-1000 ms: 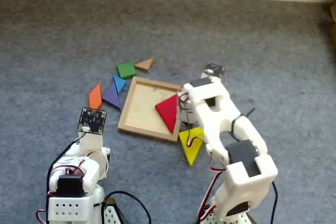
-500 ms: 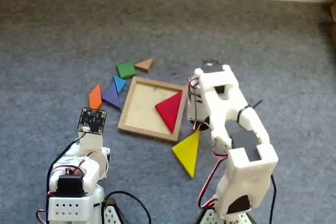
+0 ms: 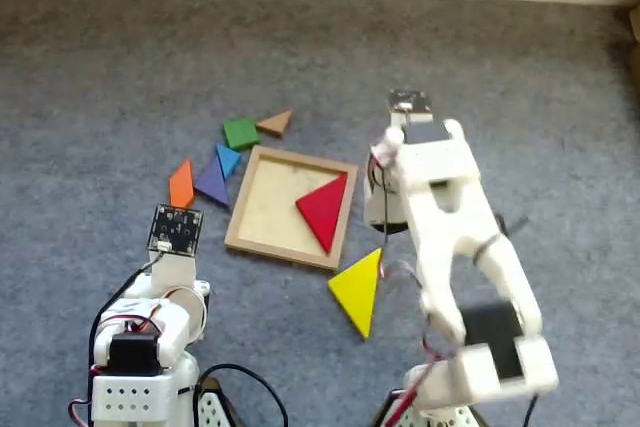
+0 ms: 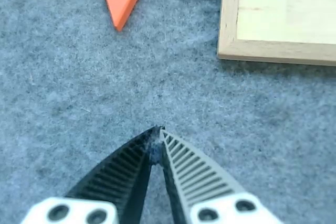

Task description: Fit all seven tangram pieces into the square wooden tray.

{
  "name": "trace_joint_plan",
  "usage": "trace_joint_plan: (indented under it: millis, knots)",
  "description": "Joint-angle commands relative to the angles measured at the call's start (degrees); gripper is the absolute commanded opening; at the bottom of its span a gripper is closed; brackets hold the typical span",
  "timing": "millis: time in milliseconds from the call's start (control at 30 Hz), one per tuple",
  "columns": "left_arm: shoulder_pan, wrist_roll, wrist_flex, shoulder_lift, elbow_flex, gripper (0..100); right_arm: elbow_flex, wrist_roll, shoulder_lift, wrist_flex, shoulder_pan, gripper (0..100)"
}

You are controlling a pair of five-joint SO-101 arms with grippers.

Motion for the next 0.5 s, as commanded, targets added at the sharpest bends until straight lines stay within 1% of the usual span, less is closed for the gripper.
trace_joint_plan:
  millis: [0,67,100,133,200,267,300,333,467]
  knots:
    - [-0.57,0.18,0.18,0.13,1.19,1,9.27,0.18,-10.86,-6.73,-4.35,0.9]
    - [-0.57,0.18,0.18,0.13,1.19,1,14.37,-0.18,-13.14,-9.89,-6.81,1.0]
    - [-0.57,0.18,0.18,0.13,1.19,1,16.48,-1.67,-13.67,-11.03,-7.96,1.0]
    - [-0.57,0.18,0.18,0.13,1.19,1,18.42,-4.48,-13.76,-11.74,-8.84,1.1]
    - [-0.57,0.18,0.18,0.13,1.19,1,21.05,-12.57,-13.41,-12.97,-9.98,1.1]
    - [-0.57,0.18,0.18,0.13,1.19,1,21.14,-20.04,-12.44,-14.9,-10.68,2.3]
    - [-0.57,0.18,0.18,0.13,1.19,1,21.05,-21.89,-11.74,-15.52,-11.12,4.6]
    - [-0.57,0.18,0.18,0.13,1.19,1,21.05,-22.15,-10.86,-15.96,-11.82,7.7]
    - [-0.57,0.18,0.18,0.13,1.19,1,20.88,-22.59,-7.08,-16.22,-14.55,25.9]
